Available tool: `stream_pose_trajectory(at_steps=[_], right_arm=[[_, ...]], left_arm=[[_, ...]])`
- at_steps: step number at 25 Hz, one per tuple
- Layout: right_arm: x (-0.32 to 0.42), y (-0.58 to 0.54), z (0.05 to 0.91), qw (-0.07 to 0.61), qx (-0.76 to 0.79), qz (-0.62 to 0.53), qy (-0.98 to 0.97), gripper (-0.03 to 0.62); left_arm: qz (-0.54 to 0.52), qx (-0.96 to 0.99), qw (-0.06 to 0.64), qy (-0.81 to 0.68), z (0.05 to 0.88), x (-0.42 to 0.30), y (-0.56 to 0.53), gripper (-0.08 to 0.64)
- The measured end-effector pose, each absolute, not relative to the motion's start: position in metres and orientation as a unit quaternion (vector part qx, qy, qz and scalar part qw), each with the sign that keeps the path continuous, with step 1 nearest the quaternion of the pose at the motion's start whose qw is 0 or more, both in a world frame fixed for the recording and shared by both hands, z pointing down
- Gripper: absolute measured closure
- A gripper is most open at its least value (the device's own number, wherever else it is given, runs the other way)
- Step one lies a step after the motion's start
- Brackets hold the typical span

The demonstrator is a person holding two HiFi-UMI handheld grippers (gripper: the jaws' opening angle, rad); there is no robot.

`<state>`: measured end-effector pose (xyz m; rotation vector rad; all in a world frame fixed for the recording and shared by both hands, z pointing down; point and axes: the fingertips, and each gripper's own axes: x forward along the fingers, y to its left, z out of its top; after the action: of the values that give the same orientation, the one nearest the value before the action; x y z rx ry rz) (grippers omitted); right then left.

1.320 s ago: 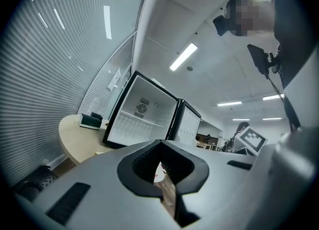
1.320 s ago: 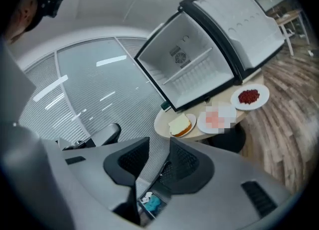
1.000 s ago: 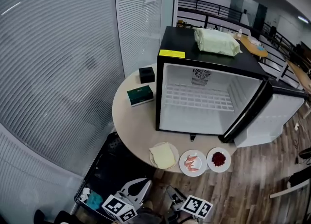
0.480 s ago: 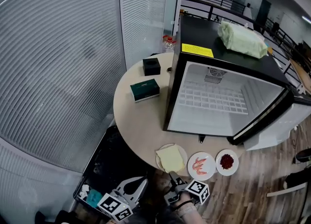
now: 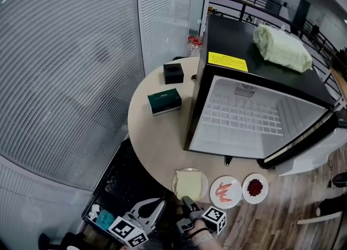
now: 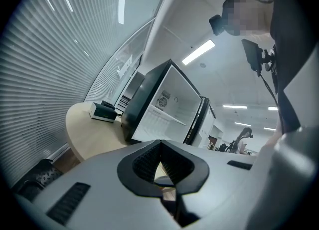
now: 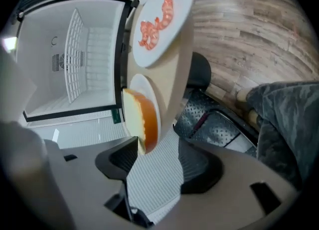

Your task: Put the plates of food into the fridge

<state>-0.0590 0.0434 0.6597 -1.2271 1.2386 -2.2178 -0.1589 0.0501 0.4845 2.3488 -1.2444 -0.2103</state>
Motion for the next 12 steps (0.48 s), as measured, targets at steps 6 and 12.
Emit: stream_pose_trajectory(at_steps=[6, 12], right_arm=[[-0.056, 0.048, 0.651, 0.152, -0.438, -0.761, 0.455, 0.333], [-0.053, 0.031, 0.661, 0.221, -0.428, -0.768, 0.422, 0.334]], left_arm=[[-0.079, 0.862, 0.235, -0.443, 0.481, -0.149, 0.036, 0.554], [-0.07, 0.861, 0.249, -0.438, 0.494, -0.145, 0.039, 0.554]])
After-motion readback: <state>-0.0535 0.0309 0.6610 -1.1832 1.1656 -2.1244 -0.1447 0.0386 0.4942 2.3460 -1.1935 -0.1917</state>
